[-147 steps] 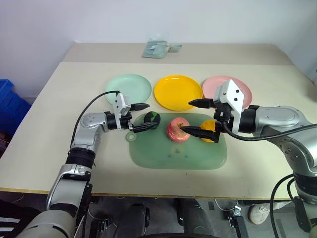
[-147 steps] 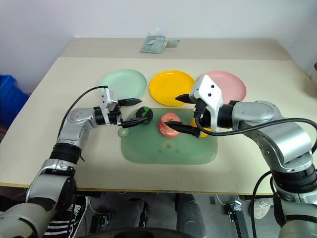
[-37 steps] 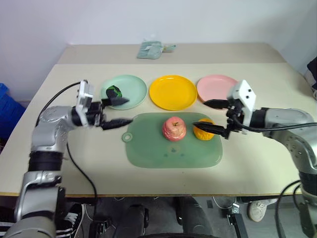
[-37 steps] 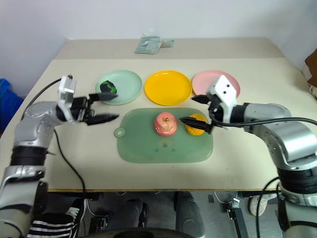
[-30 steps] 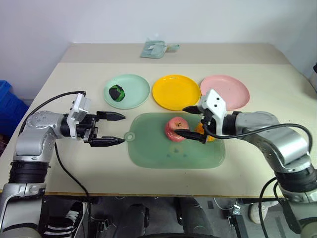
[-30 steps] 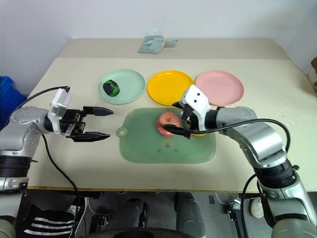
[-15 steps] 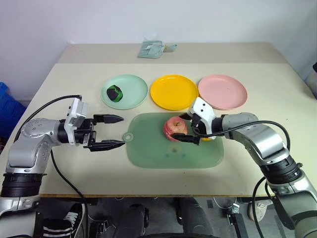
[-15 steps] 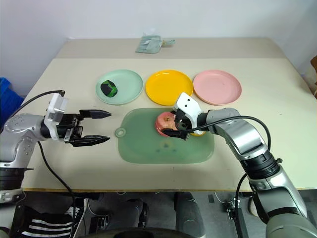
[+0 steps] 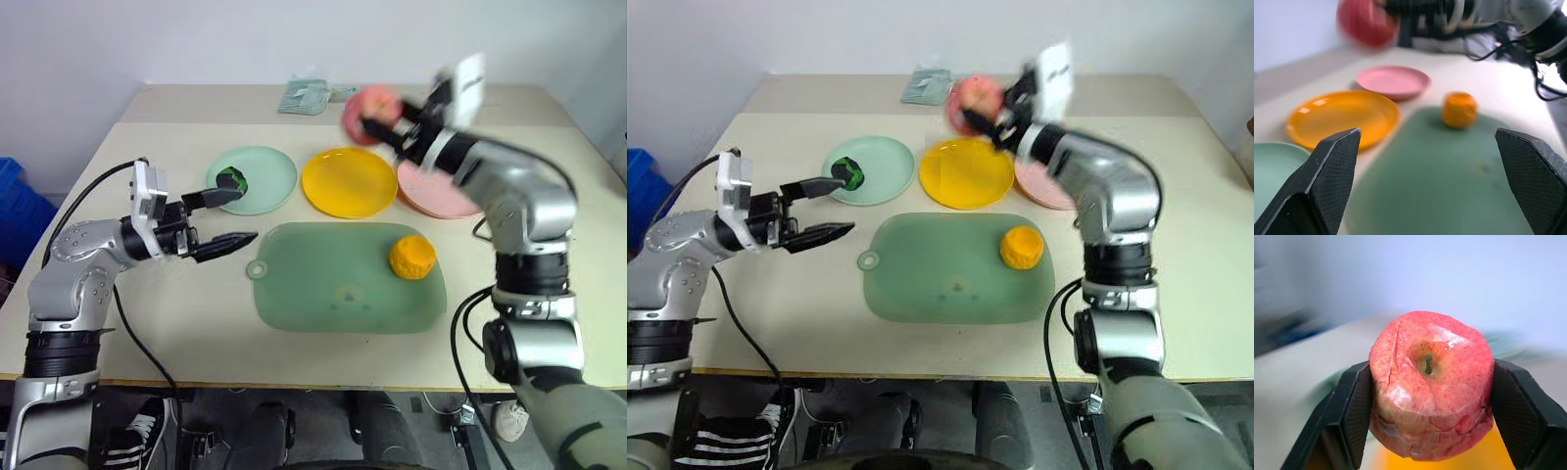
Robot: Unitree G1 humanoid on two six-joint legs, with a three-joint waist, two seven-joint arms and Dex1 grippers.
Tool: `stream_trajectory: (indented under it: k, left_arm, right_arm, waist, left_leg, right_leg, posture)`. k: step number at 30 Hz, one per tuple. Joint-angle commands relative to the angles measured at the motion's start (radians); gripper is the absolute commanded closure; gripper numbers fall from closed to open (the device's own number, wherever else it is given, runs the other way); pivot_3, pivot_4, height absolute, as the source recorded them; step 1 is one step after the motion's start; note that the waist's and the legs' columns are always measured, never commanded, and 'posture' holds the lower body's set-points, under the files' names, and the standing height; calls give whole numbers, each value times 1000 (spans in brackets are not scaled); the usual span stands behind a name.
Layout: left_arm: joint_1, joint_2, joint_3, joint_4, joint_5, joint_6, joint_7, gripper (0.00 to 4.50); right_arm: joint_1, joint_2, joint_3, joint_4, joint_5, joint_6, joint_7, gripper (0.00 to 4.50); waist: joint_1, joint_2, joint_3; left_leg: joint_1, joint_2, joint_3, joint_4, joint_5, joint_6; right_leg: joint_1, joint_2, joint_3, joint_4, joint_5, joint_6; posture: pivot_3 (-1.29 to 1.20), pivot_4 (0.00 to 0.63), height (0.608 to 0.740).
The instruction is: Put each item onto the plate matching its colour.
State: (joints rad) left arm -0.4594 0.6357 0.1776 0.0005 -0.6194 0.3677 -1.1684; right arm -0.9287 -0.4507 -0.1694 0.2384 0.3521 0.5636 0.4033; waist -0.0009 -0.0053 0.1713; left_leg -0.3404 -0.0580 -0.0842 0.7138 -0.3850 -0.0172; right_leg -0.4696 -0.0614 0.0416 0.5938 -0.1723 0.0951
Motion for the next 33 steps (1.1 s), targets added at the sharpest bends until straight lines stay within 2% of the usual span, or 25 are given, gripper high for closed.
stream_trajectory:
  k: [1,4,7,10,11,16,18,20,22,23,28,33]
  left_arm:
    - [-50,-24,-18,22,24,28,80,0]
    - [-82,-46,-38,65,76,18,146,0]
    - [-86,-39,-39,50,44,48,114,0]
    - [-91,-34,-41,54,57,35,108,0]
    - [-88,-34,-38,49,53,34,103,0]
    - [-68,-32,-22,14,17,48,75,0]
    - [-56,-27,-14,-5,-4,53,54,0]
    - [-43,-17,5,-36,-58,81,17,0]
    - [-26,0,16,-57,-100,100,-28,0]
    - [-20,6,18,-62,-108,102,-42,0]
    - [33,63,-19,-96,-98,92,-146,0]
    - [63,105,-59,-90,-57,75,-201,0]
  right_arm:
    - [7,-60,-50,197,-119,-102,-150,1517]
    - [25,-93,-42,282,-158,-149,-158,1517]
    - [50,-91,-29,315,-158,-166,-110,1517]
    - [71,-73,-52,324,-121,-151,-75,142]
    - [67,-72,-62,328,-122,-150,-93,26]
    - [32,-77,-100,298,-101,-200,-100,26]
    - [25,-78,-116,241,-55,-222,-34,26]
    - [75,-90,-96,74,81,-107,159,26]
    - [191,-154,-28,-126,177,-8,366,26]
    - [236,-182,-5,-192,199,23,424,26]
    - [447,-379,124,-396,176,71,630,26]
    - [488,-409,185,-382,82,27,612,26]
  waist:
    - [-1,0,0]
    - [-15,2,1]
    - [-43,3,2]
    - [-60,3,2]
    - [-62,3,2]
    - [-61,3,2]
    - [-60,3,2]
    - [-62,4,2]
    - [-60,4,2]
    - [-56,3,2]
    - [-30,3,2]
    - [-24,3,2]
  left_leg:
    - [0,-1,1,0,-1,1]
    - [-1,-2,3,0,-2,3]
    - [-3,-1,7,-1,-2,4]
    - [-3,0,8,-1,-2,4]
    - [-2,0,8,-1,-2,3]
    - [1,1,7,-1,0,1]
    - [1,1,7,-1,0,1]
    - [0,1,7,-1,0,1]
    - [0,2,7,-1,0,1]
    - [-1,2,5,-3,0,1]
    - [0,1,5,-1,-4,7]
    - [4,-1,7,2,-5,9]
  right_leg:
    - [0,-1,0,0,0,0]
    - [-1,-2,2,-1,0,0]
    - [-6,-1,6,0,0,0]
    - [-7,0,7,1,0,0]
    - [-7,0,7,2,0,0]
    - [-5,1,7,3,0,0]
    - [-5,1,7,3,0,0]
    - [-5,1,7,3,0,0]
    - [-6,2,7,3,0,0]
    - [-5,2,6,2,0,0]
    - [-2,0,4,0,0,0]
    - [1,0,5,-1,0,0]
  posture:
    - [0,150,740]
    - [0,150,740]
    - [0,150,740]
    - [0,150,740]
    - [0,150,740]
    - [0,150,740]
    - [0,150,740]
    - [0,150,740]
    - [0,150,740]
    - [0,150,740]
    - [0,150,740]
    - [0,150,740]
